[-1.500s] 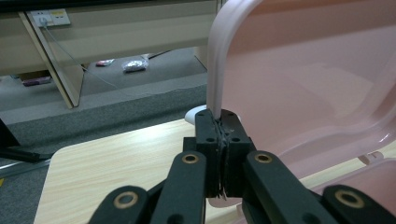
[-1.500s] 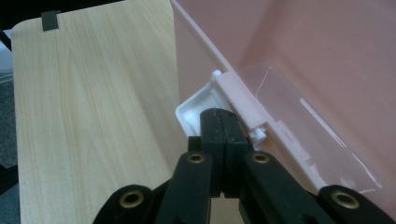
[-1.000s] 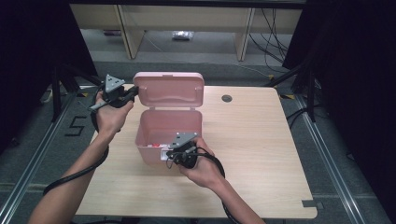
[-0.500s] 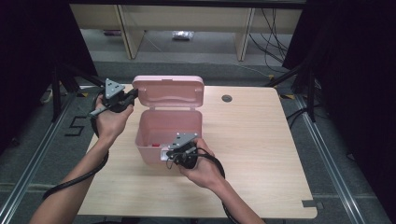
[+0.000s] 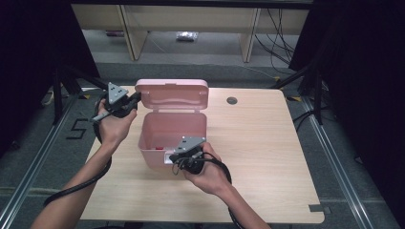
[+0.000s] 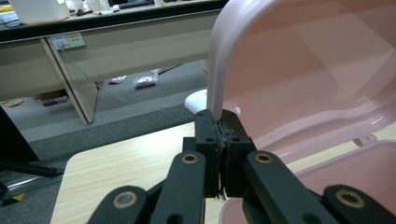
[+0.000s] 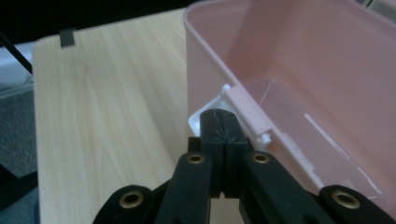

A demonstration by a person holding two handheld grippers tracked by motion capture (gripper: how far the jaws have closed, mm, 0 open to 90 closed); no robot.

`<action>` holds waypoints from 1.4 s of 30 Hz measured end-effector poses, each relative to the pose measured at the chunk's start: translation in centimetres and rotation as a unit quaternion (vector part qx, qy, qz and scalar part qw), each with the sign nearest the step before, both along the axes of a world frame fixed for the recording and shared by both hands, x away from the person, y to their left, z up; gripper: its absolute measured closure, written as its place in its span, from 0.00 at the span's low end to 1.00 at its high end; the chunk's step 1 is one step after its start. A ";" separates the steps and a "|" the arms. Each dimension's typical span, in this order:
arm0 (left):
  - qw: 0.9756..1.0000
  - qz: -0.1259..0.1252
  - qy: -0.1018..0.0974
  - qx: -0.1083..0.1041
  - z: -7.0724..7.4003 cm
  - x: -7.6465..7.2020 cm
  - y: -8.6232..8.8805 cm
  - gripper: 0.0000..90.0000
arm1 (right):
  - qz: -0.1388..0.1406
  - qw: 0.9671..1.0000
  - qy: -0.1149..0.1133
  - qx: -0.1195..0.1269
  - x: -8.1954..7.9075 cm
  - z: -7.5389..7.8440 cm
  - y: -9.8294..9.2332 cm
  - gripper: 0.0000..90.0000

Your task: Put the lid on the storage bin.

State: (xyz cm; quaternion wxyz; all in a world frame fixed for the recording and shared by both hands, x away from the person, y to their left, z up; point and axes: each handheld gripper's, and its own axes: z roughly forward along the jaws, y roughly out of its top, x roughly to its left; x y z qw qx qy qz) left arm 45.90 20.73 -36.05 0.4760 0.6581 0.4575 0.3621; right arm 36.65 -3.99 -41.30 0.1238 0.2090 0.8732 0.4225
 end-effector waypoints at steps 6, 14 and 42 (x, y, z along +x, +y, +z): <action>1.000 -0.001 -0.002 0.002 -0.1 -0.3 0.0 0.98 | -0.032 0.999 -0.017 0.028 0.5 1.4 -1.6 1.00; 1.000 -0.002 -0.003 0.008 -0.2 -0.8 0.0 0.98 | -0.076 0.996 -0.008 0.055 2.2 2.2 -4.0 1.00; 1.000 -0.007 -0.009 0.018 -0.8 -2.1 0.1 0.98 | -0.119 0.989 -0.006 0.089 4.1 3.2 -6.3 1.00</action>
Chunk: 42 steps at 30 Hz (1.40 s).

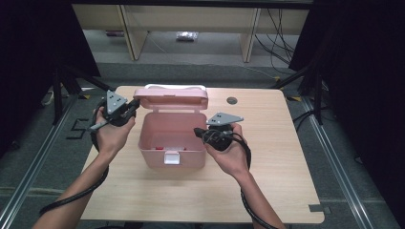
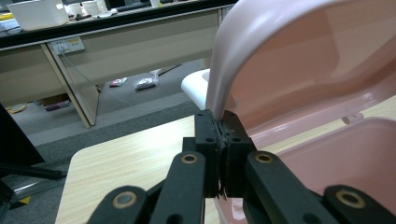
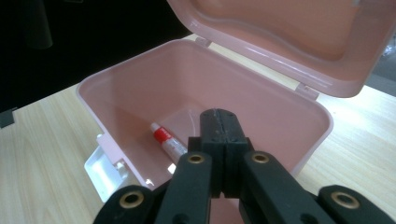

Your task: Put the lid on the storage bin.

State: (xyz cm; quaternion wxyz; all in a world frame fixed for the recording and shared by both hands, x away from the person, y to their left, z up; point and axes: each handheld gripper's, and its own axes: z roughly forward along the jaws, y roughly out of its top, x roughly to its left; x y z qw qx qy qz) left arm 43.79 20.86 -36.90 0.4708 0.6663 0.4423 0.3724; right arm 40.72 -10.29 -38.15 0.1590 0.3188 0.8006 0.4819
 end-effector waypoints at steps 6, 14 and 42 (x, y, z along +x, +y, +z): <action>1.000 -0.002 0.000 0.002 -0.1 -0.2 0.0 0.97 | -0.005 1.000 -0.011 -0.004 0.2 0.0 -0.2 1.00; 1.000 -0.003 -0.002 0.005 -0.4 -0.7 0.1 0.97 | -0.004 1.000 -0.011 0.002 0.3 0.2 -0.2 1.00; 1.000 -0.007 -0.003 0.012 -1.7 -2.2 0.2 0.97 | -0.010 1.000 -0.015 0.008 0.5 0.6 -0.5 1.00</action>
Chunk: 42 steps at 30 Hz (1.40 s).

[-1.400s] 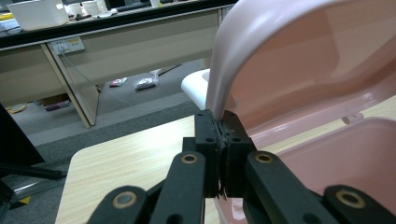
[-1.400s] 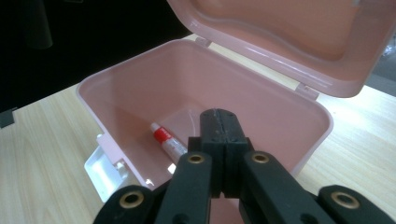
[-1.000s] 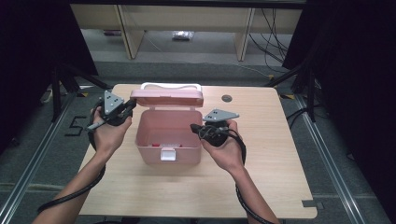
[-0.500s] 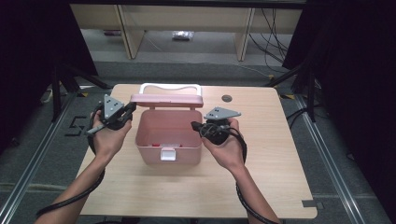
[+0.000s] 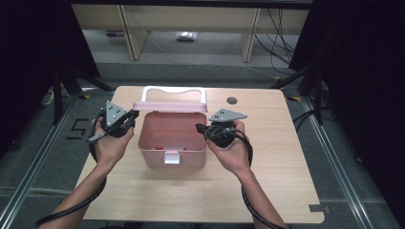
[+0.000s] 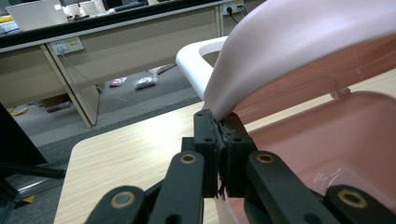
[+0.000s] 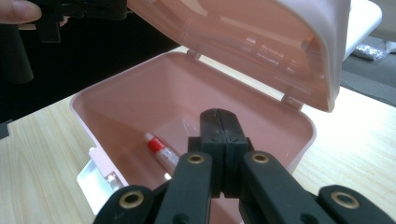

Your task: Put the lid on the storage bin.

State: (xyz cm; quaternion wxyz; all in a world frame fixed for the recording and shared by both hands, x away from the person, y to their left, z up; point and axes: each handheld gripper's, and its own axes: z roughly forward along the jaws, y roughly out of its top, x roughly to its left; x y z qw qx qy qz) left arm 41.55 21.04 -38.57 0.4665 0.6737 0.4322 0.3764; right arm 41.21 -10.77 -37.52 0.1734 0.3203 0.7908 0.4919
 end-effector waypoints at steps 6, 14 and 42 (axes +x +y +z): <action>1.000 -0.001 -0.001 0.003 -0.3 -0.3 0.0 0.96 | 0.004 1.000 0.002 0.004 0.0 -0.1 0.1 1.00; 1.000 -0.001 0.002 0.005 -0.8 -0.7 0.0 0.96 | -0.004 1.000 0.013 0.013 -0.2 0.0 0.1 1.00; 1.000 -0.022 0.015 -0.009 -1.6 -4.2 2.9 0.92 | 0.006 1.000 0.012 0.005 -0.9 -0.7 -0.1 1.00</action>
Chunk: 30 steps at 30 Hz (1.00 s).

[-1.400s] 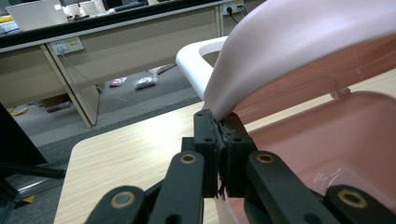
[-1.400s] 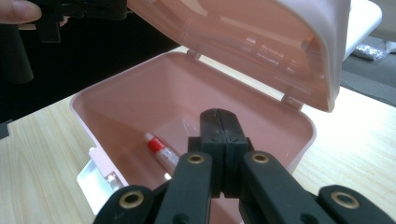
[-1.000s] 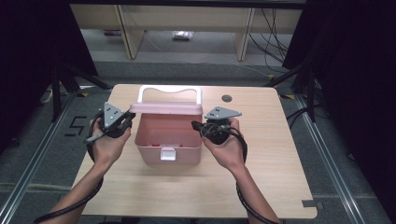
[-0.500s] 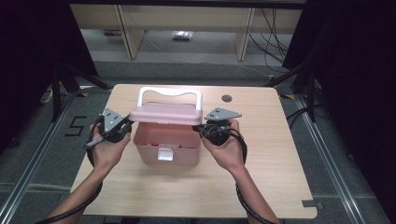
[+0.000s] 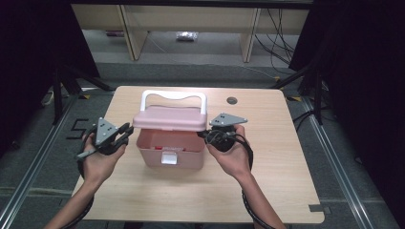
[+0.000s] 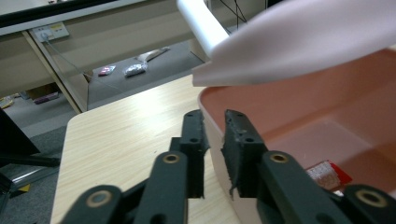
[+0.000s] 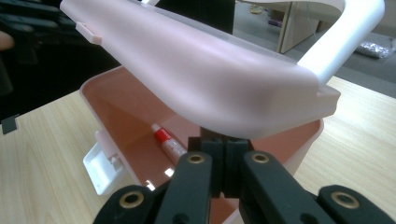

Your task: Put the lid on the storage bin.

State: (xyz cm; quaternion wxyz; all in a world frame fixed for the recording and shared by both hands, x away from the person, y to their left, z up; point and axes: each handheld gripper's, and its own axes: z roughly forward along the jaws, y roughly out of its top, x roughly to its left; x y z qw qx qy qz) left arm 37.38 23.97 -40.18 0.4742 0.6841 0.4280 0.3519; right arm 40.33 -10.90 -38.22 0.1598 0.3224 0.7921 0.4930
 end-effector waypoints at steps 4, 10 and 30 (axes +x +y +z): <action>0.999 0.000 -0.033 -0.024 2.2 -1.0 0.4 1.00 | 0.002 1.000 0.005 0.000 -0.2 -0.2 -0.1 1.00; 0.997 -0.045 -0.049 -0.042 3.8 -1.0 -1.2 1.00 | 0.002 1.000 0.001 -0.012 -0.4 -0.4 -0.2 1.00; 0.997 -0.063 -0.021 -0.035 1.6 -0.5 -2.4 1.00 | 0.011 0.999 0.035 -0.022 -1.1 -1.5 -0.8 1.00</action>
